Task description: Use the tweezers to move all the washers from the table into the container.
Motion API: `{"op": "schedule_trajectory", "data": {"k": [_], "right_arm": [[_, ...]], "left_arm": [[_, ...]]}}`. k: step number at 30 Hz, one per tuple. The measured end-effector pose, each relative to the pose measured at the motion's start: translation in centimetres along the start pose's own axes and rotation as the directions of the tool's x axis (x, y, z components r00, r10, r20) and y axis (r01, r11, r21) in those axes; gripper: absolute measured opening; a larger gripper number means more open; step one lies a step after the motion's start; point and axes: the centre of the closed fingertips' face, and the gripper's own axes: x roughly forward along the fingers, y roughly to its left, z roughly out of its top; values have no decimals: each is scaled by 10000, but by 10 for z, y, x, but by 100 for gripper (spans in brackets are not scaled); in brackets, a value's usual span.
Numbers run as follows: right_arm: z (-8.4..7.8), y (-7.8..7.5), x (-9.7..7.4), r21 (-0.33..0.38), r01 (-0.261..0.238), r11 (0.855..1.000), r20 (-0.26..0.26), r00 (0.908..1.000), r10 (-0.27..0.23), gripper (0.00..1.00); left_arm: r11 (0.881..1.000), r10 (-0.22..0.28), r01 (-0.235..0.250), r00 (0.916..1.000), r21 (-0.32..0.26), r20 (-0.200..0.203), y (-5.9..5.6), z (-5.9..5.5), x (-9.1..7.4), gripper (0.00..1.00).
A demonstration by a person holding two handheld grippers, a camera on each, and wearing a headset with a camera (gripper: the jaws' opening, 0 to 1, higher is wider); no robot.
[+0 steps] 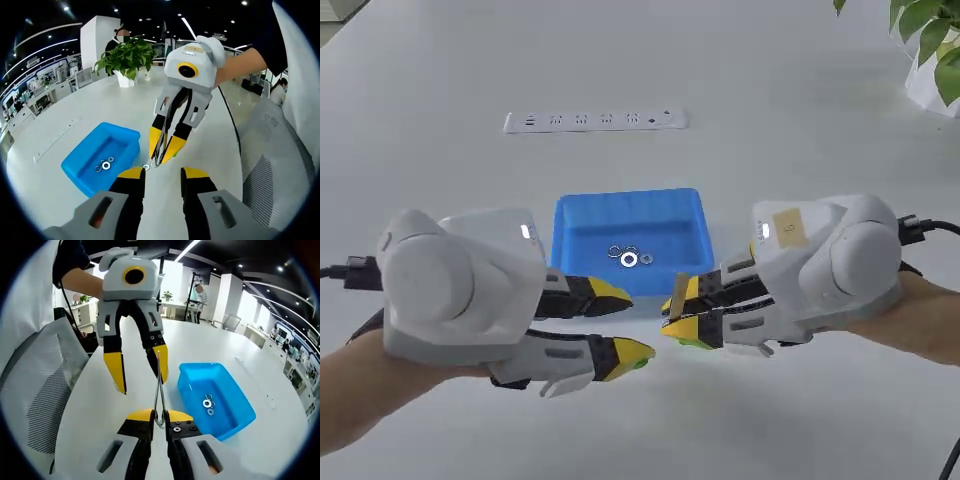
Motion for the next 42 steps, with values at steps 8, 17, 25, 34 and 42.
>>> {"op": "schedule_trajectory", "data": {"k": [8, 17, 25, 34, 42], "right_arm": [[21, -3, -13, 15, 101, 9999, 234, 9997, -101, 10], [37, -8, -20, -143, 222, 9996, 251, 9994, -219, 10], [59, -26, -25, -401, 441, 9982, 399, 9983, -425, 10], [66, -56, -17, -468, 780, 9959, 478, 9960, -757, 10], [62, -83, 1, -286, 1090, 9936, 407, 9933, -1078, 10]], "left_arm": [[9972, 385, -366, 9989, -648, 283, -2, -8, -16, 41], [9893, 750, -662, 9951, -1300, 639, -7, -16, -34, 52], [9814, 1020, -898, 9927, -1698, 647, -11, -28, -42, 62], [9649, 1455, -1246, 9865, -2313, 754, -7, -34, -53, 71], [9506, 1793, -1544, 9813, -2693, 703, -5, -42, -59, 76]]}}
